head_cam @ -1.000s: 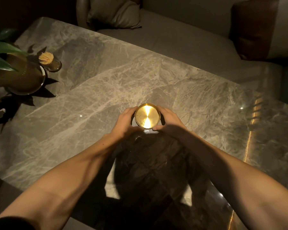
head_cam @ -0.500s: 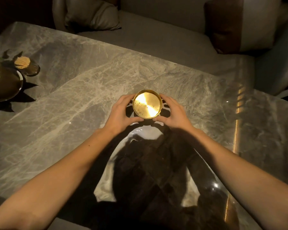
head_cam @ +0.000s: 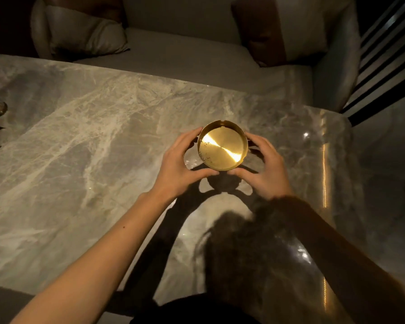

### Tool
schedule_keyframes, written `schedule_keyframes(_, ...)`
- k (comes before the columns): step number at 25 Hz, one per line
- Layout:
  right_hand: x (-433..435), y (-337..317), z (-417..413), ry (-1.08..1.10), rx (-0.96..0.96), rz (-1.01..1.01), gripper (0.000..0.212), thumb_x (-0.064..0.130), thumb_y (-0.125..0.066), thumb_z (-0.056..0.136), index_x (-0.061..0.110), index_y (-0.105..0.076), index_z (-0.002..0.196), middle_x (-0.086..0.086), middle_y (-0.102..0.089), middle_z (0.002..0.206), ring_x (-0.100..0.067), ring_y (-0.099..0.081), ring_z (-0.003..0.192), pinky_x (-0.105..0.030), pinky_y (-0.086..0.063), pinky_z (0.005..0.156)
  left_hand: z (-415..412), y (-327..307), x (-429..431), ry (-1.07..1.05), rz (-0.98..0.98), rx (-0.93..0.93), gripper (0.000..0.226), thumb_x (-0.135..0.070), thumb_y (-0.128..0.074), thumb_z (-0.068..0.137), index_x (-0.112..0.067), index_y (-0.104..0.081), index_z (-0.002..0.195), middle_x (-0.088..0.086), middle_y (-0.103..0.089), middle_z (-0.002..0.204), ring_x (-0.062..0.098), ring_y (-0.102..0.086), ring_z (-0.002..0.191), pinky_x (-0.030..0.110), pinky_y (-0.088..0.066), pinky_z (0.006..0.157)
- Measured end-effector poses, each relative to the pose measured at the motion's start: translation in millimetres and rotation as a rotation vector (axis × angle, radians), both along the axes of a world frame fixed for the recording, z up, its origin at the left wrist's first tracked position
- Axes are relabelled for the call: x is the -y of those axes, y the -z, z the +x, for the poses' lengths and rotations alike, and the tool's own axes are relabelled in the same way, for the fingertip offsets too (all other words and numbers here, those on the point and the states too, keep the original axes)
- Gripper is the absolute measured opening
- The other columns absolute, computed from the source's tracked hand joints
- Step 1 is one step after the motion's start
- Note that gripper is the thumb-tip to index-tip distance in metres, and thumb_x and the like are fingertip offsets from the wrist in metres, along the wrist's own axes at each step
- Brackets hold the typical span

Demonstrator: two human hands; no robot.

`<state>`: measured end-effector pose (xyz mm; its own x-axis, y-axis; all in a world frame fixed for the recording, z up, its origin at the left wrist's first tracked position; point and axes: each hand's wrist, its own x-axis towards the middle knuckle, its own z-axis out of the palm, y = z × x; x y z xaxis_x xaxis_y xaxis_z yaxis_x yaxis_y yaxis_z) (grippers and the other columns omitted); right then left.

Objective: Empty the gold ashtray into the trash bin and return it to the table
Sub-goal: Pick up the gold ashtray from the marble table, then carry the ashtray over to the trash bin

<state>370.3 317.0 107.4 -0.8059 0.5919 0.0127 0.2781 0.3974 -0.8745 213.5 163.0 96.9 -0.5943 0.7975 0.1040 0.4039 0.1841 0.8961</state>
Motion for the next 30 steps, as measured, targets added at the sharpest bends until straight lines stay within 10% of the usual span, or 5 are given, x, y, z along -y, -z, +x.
schedule_keyframes(4,-35,-11,84,-0.033,-0.015,-0.165,0.08,0.024,-0.088,0.064,0.032,-0.044,0.131,0.018,-0.051,0.131,-0.003,-0.051,0.122,-0.024,-0.047,0.102,84,-9,-40,-0.008,-0.009,0.121,0.093,-0.025,-0.094,0.06,-0.016,-0.049,0.141,-0.015,-0.056,0.133,-0.003,-0.053,0.125,0.018,-0.044,0.106)
schedule_keyframes(12,-119,-41,208,-0.21,0.025,-0.356,0.08,0.019,-0.08,0.064,0.026,-0.045,0.135,-0.008,-0.052,0.123,-0.017,-0.059,0.106,-0.024,-0.049,0.097,179,-25,-85,0.135,-0.024,0.471,0.087,0.013,-0.085,0.056,0.003,-0.049,0.134,0.004,-0.062,0.13,0.017,-0.056,0.13,0.038,-0.04,0.116)
schedule_keyframes(30,-71,-24,213,0.16,0.048,-0.34,0.095,0.031,-0.093,0.051,0.017,-0.047,0.132,-0.01,-0.058,0.123,-0.017,-0.063,0.104,-0.031,-0.058,0.083,187,13,-96,0.201,-0.049,0.722,0.093,0.008,-0.087,0.057,-0.008,-0.049,0.14,-0.001,-0.059,0.138,0.01,-0.054,0.133,0.029,-0.04,0.115)
